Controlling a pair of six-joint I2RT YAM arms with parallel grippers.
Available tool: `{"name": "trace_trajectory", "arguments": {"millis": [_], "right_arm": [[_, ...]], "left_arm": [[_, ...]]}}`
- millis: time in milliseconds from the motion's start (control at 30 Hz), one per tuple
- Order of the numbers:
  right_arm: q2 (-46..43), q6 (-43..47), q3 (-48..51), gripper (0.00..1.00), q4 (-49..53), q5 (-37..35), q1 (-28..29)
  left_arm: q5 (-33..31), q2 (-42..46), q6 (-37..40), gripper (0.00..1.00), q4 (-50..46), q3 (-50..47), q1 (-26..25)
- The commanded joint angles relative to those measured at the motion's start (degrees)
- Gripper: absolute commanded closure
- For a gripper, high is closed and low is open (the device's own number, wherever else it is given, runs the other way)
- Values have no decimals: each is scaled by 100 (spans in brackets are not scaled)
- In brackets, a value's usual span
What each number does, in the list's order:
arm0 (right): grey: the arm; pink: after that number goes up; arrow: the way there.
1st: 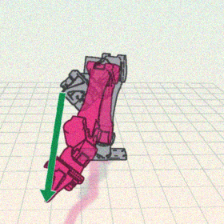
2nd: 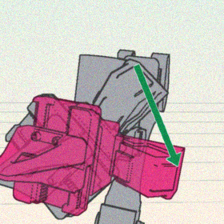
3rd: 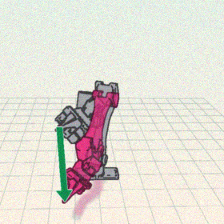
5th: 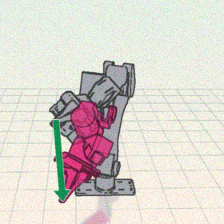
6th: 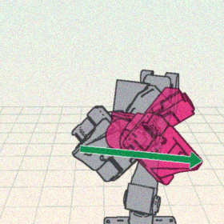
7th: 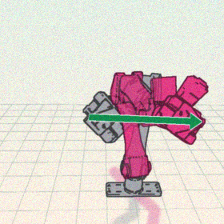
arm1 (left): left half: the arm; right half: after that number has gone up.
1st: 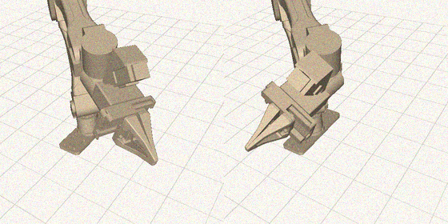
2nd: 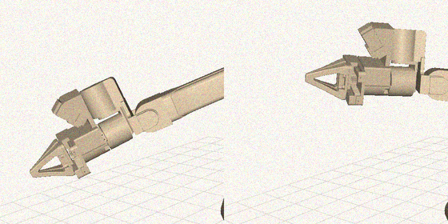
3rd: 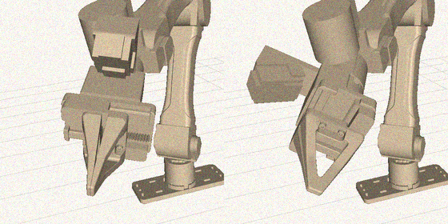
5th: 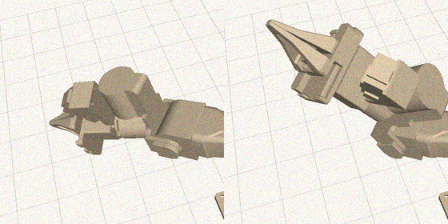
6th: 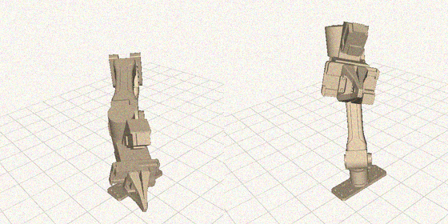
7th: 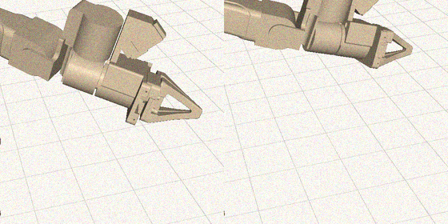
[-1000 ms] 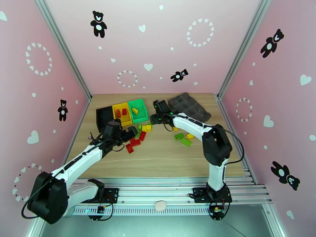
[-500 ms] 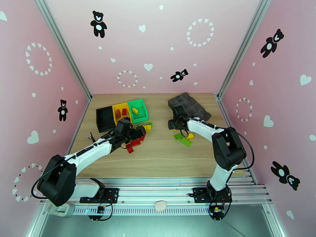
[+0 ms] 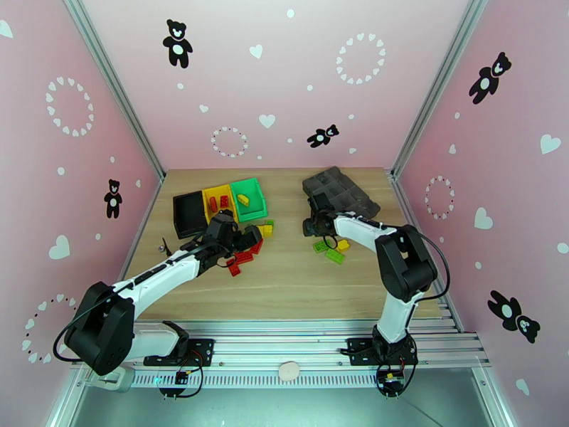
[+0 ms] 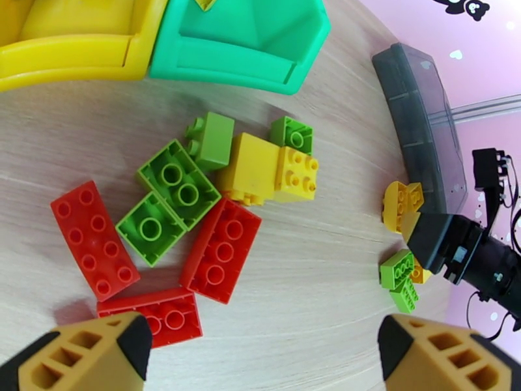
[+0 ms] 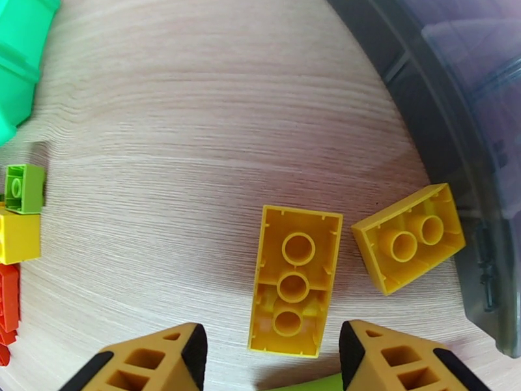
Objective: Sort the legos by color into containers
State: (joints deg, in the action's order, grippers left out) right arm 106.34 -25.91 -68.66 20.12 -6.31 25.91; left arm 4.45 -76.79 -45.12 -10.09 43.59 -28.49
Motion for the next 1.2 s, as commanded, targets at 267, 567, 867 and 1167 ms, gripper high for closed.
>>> {"name": "trace_trajectory", "arguments": {"millis": [267, 567, 867, 1167], "right_arm": [[511, -125, -113, 44, -43, 50, -51], [693, -120, -278, 47, -19, -61, -64], [744, -116, -398, 59, -30, -101, -75], [376, -90, -364, 67, -52, 221, 60]], "left_arm": [[-177, 173, 138, 2, -220, 141, -27], [-225, 228, 171, 2, -290, 151, -25], [-357, 449, 210, 1, -449, 84, 62], [-284, 742, 295, 2, -629, -42, 467]]}}
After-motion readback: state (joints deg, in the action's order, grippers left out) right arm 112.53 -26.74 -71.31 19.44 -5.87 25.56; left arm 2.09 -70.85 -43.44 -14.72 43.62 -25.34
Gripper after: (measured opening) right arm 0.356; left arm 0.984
